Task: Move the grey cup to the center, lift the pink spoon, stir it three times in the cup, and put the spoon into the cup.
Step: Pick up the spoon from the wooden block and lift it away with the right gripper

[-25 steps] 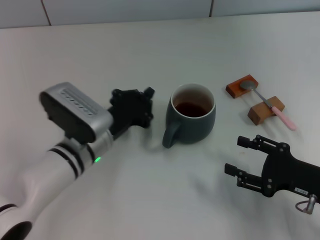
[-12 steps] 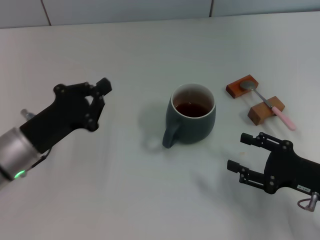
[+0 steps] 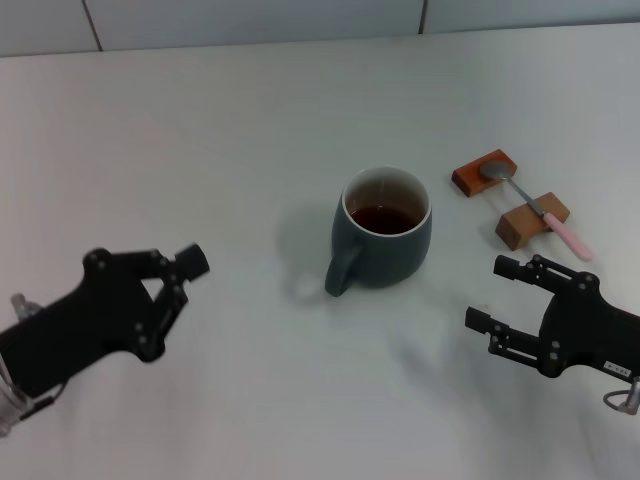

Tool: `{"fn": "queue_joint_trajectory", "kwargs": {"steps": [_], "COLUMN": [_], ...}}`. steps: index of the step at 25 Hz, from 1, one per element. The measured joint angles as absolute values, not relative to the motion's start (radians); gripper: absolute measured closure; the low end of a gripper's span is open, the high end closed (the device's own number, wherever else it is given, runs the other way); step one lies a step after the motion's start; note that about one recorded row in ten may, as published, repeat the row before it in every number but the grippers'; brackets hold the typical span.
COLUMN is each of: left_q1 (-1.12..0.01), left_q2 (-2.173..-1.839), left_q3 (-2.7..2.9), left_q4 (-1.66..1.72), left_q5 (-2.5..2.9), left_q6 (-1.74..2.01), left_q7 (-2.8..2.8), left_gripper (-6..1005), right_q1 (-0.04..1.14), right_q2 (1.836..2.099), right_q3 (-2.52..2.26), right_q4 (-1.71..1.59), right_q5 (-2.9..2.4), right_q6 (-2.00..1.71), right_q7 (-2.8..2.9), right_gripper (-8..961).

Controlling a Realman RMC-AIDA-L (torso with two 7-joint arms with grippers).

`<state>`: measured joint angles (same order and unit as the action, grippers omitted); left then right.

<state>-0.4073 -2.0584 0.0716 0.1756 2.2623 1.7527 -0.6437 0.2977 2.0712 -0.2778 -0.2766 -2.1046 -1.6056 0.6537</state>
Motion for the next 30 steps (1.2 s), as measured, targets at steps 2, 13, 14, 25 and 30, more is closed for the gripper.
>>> {"fn": "queue_joint_trajectory", "kwargs": {"steps": [2,13,14,25,30], "left_q1": [-0.399,-0.367,-0.367,-0.347,-0.342], "left_q2": [-2.063,-2.068,-2.068,-2.069,-2.069], "left_q3": [0.095,0.156,0.156,0.162,0.178], "left_q4": [0.170,0.119,0.119,0.117,0.116], "left_q5": [2.262,2.260,2.260,2.263,2.263], "left_q6": [1.746,1.681,1.681,1.625,1.626], "left_q7": [-0.640,-0.565,-0.565,-0.535,-0.513], "left_gripper": [957,886,863,471,350], "right_q1": [0.298,0.291,0.291,0.287,0.287], "right_q2": [2.071,2.071,2.071,2.073,2.074], "right_q3": [-0.274,-0.275,-0.275,-0.275,-0.275], "right_q4": [-0.277,-0.276,-0.276,-0.276,-0.273], "right_q5": [-2.105,-2.105,-2.105,-2.105,-2.105], "right_q6": [-1.606,-1.607,-1.607,-1.606,-1.603], "right_q7": [0.654,0.658,0.658,0.666,0.666], "right_gripper": [219,220,220,219,220]}}
